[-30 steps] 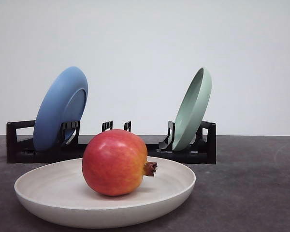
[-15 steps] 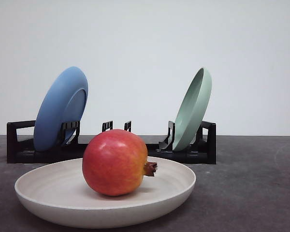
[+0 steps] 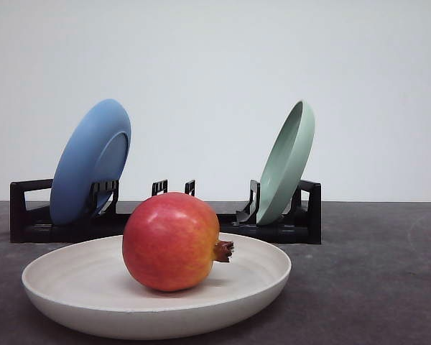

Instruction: Place pomegranate in white plate

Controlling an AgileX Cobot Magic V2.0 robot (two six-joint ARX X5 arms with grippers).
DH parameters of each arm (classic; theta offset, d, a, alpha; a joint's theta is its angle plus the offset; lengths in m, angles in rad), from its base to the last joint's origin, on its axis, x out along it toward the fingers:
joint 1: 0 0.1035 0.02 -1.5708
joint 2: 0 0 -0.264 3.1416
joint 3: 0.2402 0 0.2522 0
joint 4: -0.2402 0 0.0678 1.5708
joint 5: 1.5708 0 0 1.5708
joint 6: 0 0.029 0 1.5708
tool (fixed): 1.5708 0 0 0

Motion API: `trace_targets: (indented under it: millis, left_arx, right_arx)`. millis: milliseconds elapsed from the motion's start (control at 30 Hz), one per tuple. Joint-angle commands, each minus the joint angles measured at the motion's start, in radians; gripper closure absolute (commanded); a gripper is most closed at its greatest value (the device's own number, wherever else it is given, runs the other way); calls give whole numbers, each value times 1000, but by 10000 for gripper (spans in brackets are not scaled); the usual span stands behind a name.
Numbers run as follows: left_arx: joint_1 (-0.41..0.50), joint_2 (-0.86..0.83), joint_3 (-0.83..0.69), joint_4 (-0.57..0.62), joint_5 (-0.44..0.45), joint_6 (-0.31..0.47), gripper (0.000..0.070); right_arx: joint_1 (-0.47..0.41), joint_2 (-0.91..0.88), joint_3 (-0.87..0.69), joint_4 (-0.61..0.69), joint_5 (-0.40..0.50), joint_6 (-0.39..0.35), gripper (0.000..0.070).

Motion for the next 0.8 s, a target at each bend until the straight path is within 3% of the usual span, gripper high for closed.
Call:
trace_targets:
  millis: [0,300,567,767]
  left_arx:
    - [3,-1,-9,0,-1,-3,696]
    - [3,-1,-9,0,-1,-3,696]
    - [2,-1,-9,0,-1,-3,696]
    - [3,0,-9,0,-1,-3,696]
  right_arx:
    - [-2,-6,-21,10,-1,27,696]
    - [25,-15,-125,-4,-86,75,696]
    - [64,-49,-143,-180,-79,77,696]
    - [63,-49,-143,-179,-77,71,696]
